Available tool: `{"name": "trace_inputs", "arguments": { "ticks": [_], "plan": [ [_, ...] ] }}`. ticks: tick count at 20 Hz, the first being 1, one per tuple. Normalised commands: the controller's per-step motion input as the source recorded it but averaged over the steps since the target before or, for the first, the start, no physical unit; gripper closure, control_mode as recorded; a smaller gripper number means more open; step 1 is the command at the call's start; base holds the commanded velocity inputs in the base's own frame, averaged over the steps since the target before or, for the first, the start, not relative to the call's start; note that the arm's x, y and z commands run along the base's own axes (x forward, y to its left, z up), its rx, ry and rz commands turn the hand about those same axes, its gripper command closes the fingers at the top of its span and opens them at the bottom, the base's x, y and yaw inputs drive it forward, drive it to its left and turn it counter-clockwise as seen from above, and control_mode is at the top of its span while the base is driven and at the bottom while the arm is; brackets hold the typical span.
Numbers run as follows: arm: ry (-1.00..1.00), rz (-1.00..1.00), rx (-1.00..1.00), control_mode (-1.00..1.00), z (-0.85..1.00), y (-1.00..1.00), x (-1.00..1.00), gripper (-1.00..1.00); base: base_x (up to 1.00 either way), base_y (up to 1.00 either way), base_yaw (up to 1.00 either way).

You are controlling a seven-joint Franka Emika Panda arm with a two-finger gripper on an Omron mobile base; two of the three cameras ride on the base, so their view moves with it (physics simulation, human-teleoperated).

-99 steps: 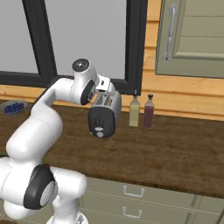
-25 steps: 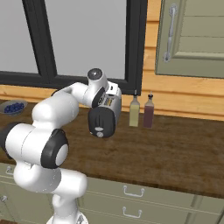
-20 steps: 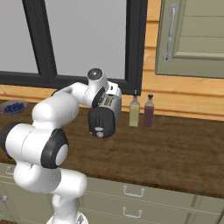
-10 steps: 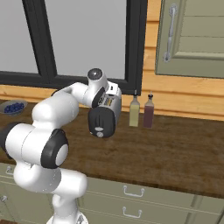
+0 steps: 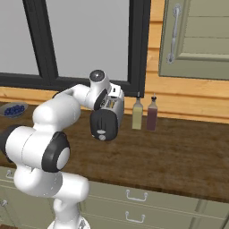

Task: Start the toaster. Once the lever pops up, take the bread to the plate on the dining counter.

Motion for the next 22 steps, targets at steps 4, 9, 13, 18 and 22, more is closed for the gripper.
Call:
{"name": "trace_inputs", "arguments": {
  "ticks": [4, 9, 13, 18, 22],
  "plan": [
    [0.0, 0.0, 0.0, -1.0, 0.0, 0.0, 0.0, -1.0, 0.0, 0.0, 0.0],
    [0.0, 0.0, 0.0, -1.0, 0.0, 0.0, 0.0, -1.0, 0.0, 0.0, 0.0],
    [0.0, 0.0, 0.0, -1.0, 0.0, 0.0, 0.0, -1.0, 0.0, 0.0, 0.0],
    [0.0, 0.0, 0.0, -1.0, 0.0, 0.0, 0.0, -1.0, 0.0, 0.0, 0.0],
    [0.0, 0.0, 0.0, -1.0, 0.0, 0.0, 0.0, -1.0, 0.0, 0.0, 0.0]
  ]
}}
